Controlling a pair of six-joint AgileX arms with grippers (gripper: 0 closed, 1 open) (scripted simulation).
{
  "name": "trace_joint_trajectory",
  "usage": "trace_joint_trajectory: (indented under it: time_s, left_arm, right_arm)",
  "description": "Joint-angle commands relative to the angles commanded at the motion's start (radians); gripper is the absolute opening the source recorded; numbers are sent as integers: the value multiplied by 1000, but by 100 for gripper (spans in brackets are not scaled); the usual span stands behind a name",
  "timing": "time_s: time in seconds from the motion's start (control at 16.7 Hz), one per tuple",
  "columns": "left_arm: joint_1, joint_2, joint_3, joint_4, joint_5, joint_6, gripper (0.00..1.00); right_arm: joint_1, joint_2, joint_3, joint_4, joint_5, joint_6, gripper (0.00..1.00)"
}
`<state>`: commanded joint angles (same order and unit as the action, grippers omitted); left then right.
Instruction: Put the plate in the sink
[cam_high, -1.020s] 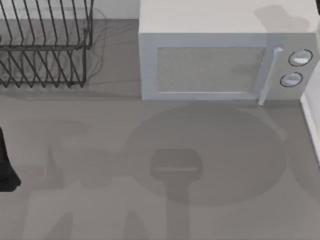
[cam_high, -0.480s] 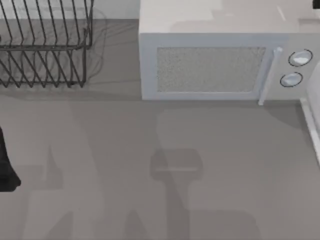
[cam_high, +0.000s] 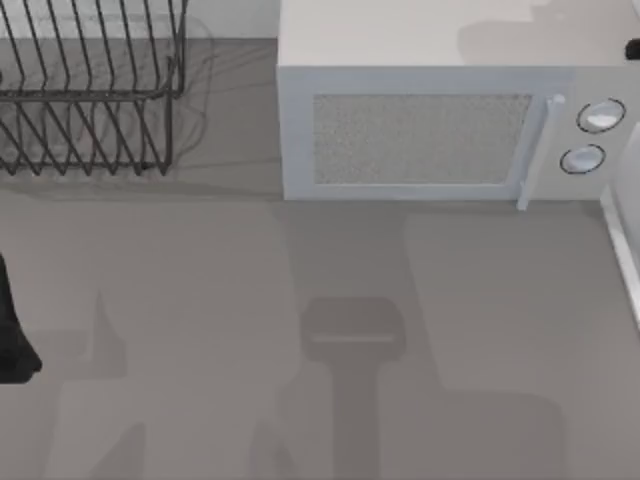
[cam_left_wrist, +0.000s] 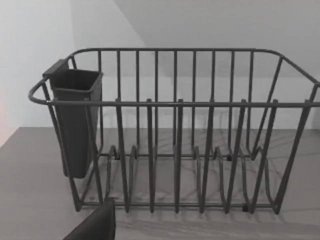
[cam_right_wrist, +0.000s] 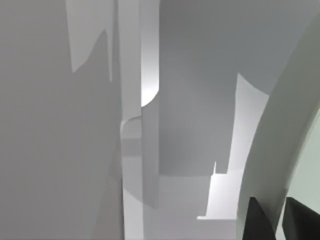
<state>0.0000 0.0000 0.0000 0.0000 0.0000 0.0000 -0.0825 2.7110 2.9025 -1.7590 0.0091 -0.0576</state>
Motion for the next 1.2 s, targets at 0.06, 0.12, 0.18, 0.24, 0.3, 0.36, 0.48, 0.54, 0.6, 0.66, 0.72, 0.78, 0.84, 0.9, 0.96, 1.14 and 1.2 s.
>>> trace_joint_trajectory:
  time_s: [0.06,0.12,0.18,0.24,0.3,0.36,0.48,0.54,0.6,0.66,0.72,0.78,0.84,0.9,0.96,1.14,1.2]
  left_arm:
    - [0,0,0,0,0,0,100]
    - [0,0,0,0,0,0,100]
    - [0,0,0,0,0,0,100]
    - [0,0,0,0,0,0,100]
    - [0,0,0,0,0,0,100]
    - [0,0,0,0,0,0,100]
    - [0,0,0,0,0,0,100]
    - [0,0,0,0,0,0,100]
    - [0,0,0,0,0,0,100]
    - [0,0,0,0,0,0,100]
    - [0,0,0,0,0,0,100]
    - [0,0,0,0,0,0,100]
    - [0,0,0,0,0,0,100]
    - [0,0,0,0,0,0,100]
    - [0,0,0,0,0,0,100]
    - [0,0,0,0,0,0,100]
    - [0,0,0,0,0,0,100]
  right_arm:
    - [0,0,0,0,0,0,0]
    - [0,0,0,0,0,0,8]
    - [0,0,0,0,0,0,15]
    - [0,0,0,0,0,0,23]
    - [0,0,0,0,0,0,30]
    - [0,0,0,0,0,0,38]
    - [0,0,0,0,0,0,53]
    - [0,0,0,0,0,0,60]
    - [0,0,0,0,0,0,68]
    - [0,0,0,0,0,0,75]
    - [0,0,0,0,0,0,83]
    - [0,0,0,0,0,0,90]
    - [0,0,0,0,0,0,98]
    - [0,0,0,0,0,0,100]
    - [0,0,0,0,0,0,100]
    - [0,0,0,0,0,0,100]
    - [0,0,0,0,0,0,100]
